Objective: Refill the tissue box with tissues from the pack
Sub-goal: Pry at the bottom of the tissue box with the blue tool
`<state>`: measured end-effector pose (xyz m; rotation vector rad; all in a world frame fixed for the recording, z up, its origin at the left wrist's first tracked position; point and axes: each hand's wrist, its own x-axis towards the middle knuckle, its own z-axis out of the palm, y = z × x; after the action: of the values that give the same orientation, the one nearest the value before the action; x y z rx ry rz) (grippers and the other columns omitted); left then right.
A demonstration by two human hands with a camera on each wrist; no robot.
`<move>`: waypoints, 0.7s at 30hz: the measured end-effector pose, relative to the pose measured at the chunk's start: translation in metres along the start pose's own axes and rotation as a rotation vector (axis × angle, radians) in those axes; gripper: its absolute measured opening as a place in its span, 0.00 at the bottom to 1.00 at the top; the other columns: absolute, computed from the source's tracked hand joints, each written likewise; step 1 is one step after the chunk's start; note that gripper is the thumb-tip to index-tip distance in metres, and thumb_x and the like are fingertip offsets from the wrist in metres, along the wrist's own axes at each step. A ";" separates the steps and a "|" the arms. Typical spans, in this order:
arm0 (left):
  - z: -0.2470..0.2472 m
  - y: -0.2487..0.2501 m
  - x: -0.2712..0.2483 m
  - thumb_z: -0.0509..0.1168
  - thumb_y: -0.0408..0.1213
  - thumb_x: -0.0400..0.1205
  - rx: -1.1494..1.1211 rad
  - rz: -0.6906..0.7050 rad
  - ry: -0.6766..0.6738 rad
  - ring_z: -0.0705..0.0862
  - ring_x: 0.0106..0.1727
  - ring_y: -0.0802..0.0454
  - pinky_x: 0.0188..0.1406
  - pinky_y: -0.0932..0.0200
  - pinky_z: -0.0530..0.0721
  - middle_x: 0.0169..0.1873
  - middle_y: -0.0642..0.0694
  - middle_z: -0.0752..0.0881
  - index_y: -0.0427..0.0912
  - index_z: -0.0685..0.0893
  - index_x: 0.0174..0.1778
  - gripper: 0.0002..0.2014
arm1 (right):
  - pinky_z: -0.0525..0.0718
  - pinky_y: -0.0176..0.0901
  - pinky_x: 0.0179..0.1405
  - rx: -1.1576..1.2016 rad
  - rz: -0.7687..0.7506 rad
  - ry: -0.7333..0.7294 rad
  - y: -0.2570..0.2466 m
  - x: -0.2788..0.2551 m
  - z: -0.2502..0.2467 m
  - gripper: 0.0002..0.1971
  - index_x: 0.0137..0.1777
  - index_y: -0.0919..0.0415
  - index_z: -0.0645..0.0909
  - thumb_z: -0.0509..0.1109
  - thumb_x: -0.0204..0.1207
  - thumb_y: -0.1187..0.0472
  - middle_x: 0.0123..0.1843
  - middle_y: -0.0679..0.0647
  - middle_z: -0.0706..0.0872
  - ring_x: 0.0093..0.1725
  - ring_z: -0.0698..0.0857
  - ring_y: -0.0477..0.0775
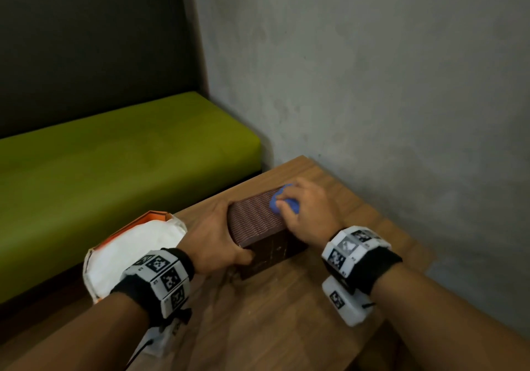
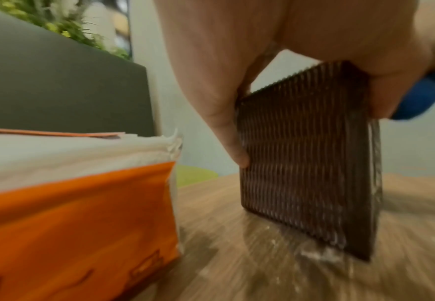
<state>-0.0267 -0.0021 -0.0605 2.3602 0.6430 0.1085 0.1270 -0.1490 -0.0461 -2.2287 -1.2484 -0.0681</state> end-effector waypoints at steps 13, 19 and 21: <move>0.006 0.003 0.005 0.79 0.58 0.51 -0.007 0.007 0.011 0.82 0.56 0.55 0.58 0.51 0.84 0.58 0.56 0.81 0.54 0.67 0.74 0.53 | 0.79 0.49 0.44 -0.106 0.186 0.043 0.009 0.005 -0.010 0.07 0.47 0.55 0.88 0.71 0.73 0.55 0.46 0.52 0.79 0.48 0.83 0.60; 0.013 -0.006 0.006 0.81 0.55 0.50 -0.107 -0.008 0.011 0.86 0.54 0.57 0.55 0.49 0.88 0.56 0.58 0.84 0.55 0.68 0.71 0.51 | 0.79 0.44 0.42 0.006 -0.061 -0.028 -0.039 -0.010 0.014 0.09 0.48 0.56 0.87 0.71 0.73 0.53 0.47 0.54 0.82 0.45 0.84 0.56; 0.017 -0.010 0.003 0.84 0.51 0.52 -0.168 -0.013 0.021 0.85 0.55 0.62 0.55 0.52 0.88 0.57 0.61 0.82 0.58 0.67 0.67 0.48 | 0.82 0.47 0.43 0.021 -0.060 -0.042 -0.038 -0.010 0.010 0.10 0.49 0.55 0.87 0.72 0.73 0.52 0.48 0.53 0.82 0.45 0.84 0.55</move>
<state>-0.0245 -0.0048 -0.0802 2.1959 0.6346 0.1746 0.0892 -0.1363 -0.0404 -2.1851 -1.3322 -0.0306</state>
